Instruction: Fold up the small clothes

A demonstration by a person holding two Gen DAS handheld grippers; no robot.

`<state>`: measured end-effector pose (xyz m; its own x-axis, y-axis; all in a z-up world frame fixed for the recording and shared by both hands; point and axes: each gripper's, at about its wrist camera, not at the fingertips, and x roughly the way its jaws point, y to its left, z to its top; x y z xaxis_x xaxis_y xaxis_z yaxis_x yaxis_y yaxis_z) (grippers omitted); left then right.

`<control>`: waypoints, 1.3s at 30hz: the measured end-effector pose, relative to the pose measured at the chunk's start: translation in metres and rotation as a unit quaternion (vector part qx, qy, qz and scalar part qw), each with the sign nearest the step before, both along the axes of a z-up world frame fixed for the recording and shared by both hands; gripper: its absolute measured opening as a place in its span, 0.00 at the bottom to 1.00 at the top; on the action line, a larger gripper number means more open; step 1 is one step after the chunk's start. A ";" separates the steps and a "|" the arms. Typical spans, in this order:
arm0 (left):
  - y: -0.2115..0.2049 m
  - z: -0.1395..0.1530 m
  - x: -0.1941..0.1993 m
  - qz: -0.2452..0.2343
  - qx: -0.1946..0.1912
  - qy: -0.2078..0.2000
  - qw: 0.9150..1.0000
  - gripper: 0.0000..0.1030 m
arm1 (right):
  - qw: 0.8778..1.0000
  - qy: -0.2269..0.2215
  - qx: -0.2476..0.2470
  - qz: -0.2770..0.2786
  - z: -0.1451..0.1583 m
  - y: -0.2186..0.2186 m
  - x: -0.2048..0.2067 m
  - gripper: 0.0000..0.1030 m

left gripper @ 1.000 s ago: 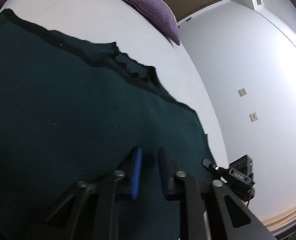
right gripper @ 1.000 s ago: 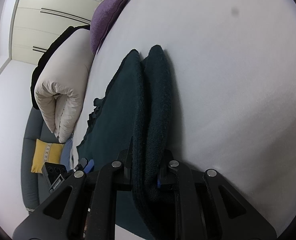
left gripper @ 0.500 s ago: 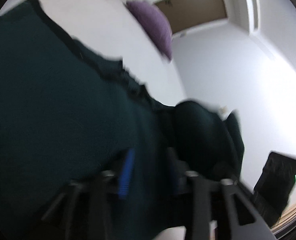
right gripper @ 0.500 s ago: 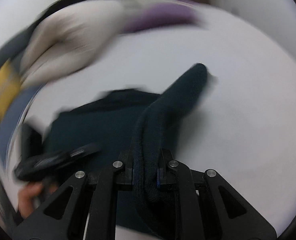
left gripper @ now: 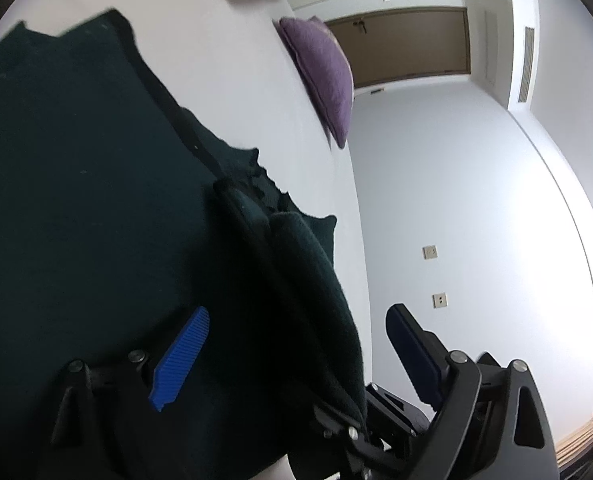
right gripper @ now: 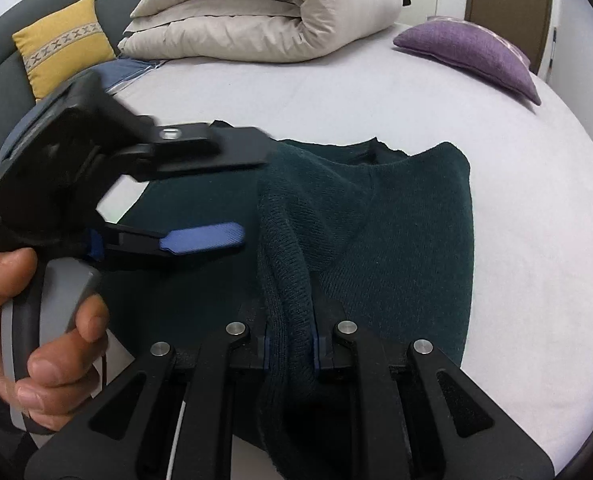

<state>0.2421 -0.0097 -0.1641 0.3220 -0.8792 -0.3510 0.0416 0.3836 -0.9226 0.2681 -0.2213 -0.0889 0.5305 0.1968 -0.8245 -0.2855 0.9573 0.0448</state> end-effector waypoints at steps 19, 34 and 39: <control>0.017 0.012 0.024 -0.043 0.088 -0.004 0.995 0.14 | 0.973 -0.003 0.231 0.019 0.024 -0.066 -0.053 0.27; 0.135 0.009 0.061 -0.021 0.150 0.011 0.988 0.13 | 0.990 0.029 0.133 0.043 -0.041 0.010 -0.022 0.28; 0.149 -0.007 0.058 -0.006 0.149 0.019 0.989 0.13 | 0.989 0.041 0.133 0.058 -0.054 0.037 -0.022 0.29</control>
